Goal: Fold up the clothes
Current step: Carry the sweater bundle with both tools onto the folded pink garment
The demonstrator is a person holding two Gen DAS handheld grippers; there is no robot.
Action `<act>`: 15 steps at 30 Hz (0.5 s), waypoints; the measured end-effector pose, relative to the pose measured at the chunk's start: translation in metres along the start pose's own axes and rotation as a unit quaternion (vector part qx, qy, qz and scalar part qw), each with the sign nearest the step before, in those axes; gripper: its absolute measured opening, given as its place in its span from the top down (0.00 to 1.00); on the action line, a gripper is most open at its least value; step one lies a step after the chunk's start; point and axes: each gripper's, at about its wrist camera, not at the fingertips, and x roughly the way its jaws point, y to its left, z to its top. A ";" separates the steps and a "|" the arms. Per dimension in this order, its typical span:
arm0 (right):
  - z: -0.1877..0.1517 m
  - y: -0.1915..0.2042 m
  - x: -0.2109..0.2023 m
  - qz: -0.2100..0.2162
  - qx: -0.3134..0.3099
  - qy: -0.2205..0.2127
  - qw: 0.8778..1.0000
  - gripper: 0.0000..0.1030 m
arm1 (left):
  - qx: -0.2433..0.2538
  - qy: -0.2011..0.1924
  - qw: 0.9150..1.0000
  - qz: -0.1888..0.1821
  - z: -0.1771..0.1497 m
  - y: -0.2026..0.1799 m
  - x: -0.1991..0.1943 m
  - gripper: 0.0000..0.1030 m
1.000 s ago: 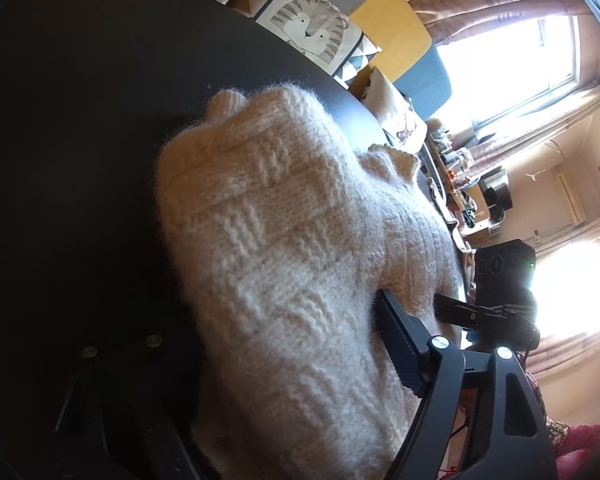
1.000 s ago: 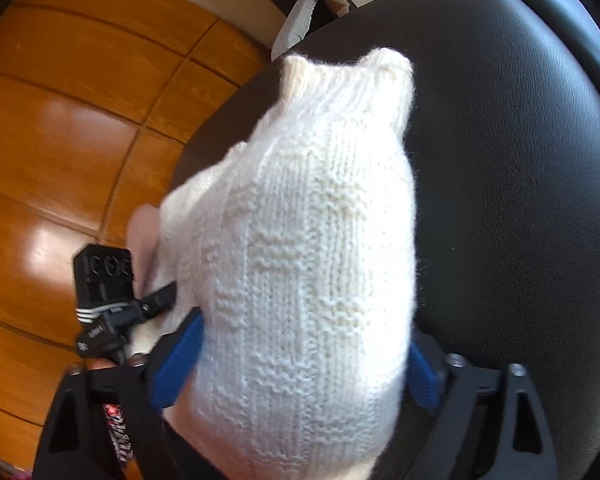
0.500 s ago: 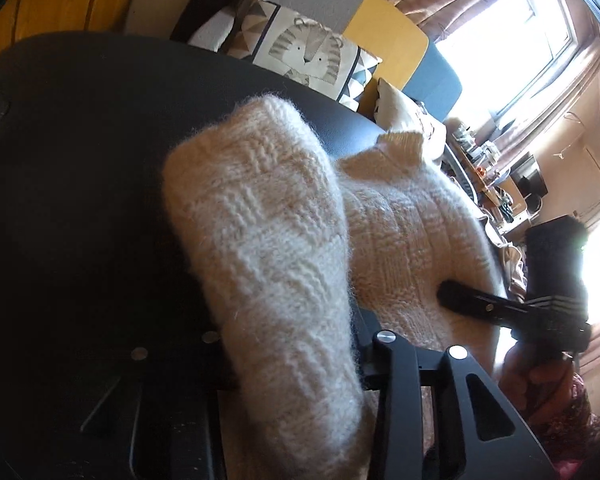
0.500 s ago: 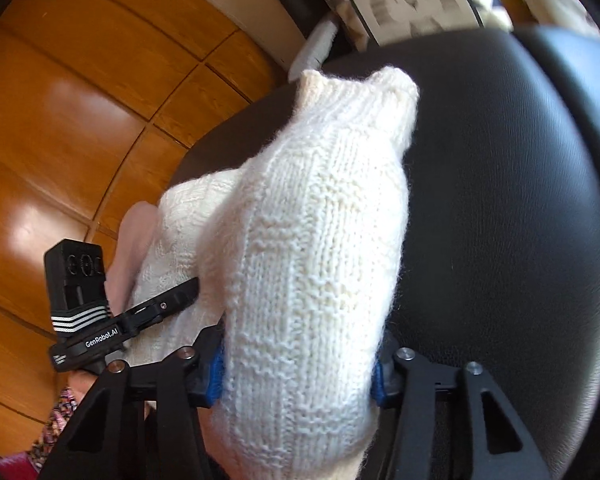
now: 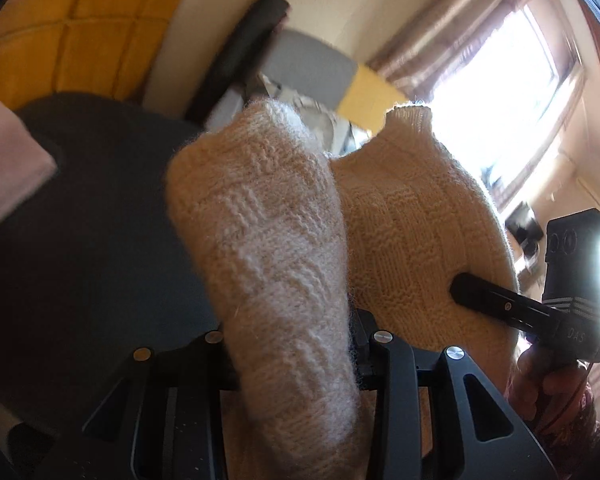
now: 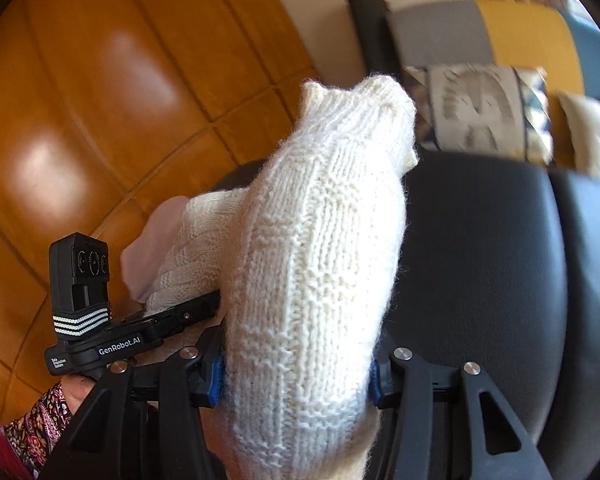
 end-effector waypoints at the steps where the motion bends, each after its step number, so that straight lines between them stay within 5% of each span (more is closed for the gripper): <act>1: 0.007 0.012 0.003 0.007 -0.010 -0.002 1.000 0.50 | -0.005 -0.012 1.000 0.008 0.005 0.005 -0.011 0.65; 8: 0.064 0.083 0.039 0.070 -0.074 0.000 0.995 0.50 | -0.050 -0.109 0.989 0.090 0.041 0.053 -0.082 0.65; 15: 0.130 0.157 0.129 0.134 -0.150 0.034 0.979 0.50 | -0.126 -0.194 0.958 0.169 0.070 0.134 -0.131 0.65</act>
